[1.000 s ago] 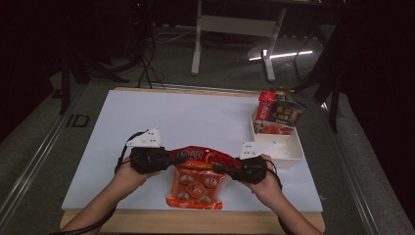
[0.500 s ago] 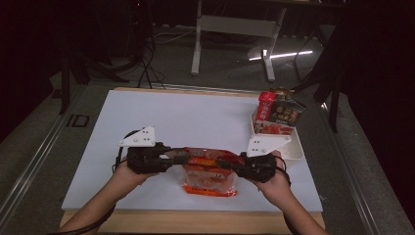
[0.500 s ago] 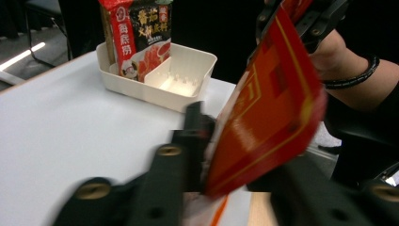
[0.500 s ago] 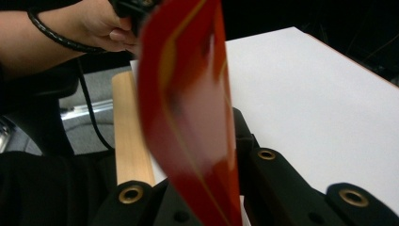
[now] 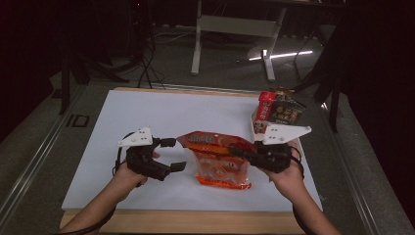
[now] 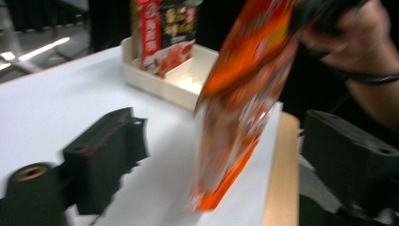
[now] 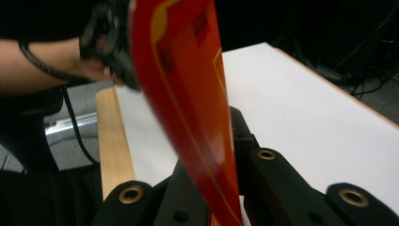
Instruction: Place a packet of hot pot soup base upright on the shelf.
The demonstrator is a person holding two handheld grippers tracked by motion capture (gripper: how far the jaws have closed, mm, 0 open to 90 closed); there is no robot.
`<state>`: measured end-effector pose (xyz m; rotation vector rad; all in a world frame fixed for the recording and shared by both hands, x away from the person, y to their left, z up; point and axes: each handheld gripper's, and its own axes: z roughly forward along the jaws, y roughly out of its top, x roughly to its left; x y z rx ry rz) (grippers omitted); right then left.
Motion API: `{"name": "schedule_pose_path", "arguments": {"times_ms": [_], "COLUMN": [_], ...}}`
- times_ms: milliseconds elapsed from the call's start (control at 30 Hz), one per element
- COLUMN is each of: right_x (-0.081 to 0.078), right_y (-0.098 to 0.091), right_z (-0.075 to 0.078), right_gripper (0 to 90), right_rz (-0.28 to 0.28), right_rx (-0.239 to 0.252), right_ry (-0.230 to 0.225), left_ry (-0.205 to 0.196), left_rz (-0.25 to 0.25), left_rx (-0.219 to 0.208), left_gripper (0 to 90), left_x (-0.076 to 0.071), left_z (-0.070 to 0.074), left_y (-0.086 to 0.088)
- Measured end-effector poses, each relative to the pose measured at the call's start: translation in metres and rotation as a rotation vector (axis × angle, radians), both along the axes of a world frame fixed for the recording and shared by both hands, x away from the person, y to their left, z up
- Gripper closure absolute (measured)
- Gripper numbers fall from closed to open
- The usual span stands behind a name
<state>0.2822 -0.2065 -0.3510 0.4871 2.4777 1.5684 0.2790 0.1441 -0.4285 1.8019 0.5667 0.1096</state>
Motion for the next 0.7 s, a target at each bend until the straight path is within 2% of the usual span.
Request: {"name": "schedule_pose_path", "arguments": {"times_ms": [167, 333, 400, 467, 500, 700], "right_x": [0.003, 0.005, 0.009, 0.01, 0.011, 0.018], "right_y": [-0.013, -0.024, -0.036, -0.042, -0.046, -0.069], "right_z": [0.016, 0.029, 0.039, 0.045, 0.048, 0.061], "right_gripper": [90.0, 90.0, 90.0, 90.0, 90.0, 90.0], "right_rz": [-0.039, -0.075, -0.112, -0.135, -0.144, -0.22], "right_rx": [0.042, 0.068, 0.092, 0.098, 0.102, 0.12], "right_ry": [-0.013, -0.03, -0.039, -0.055, -0.059, -0.084], "left_ry": [0.011, 0.018, 0.008, -0.017, -0.017, 0.012], "left_rz": [0.008, 0.026, 0.043, 0.061, 0.069, 0.091], "left_rx": [0.027, 0.023, 0.026, 0.031, 0.028, 0.028], "left_gripper": [0.6, 0.6, 0.6, 0.7, 0.7, 0.7], "left_x": [-0.001, -0.002, -0.004, -0.006, -0.007, -0.011], "left_z": [-0.011, -0.018, -0.025, -0.029, -0.031, -0.043], "left_y": [0.0, 0.004, 0.008, 0.011, 0.012, 0.021]}}
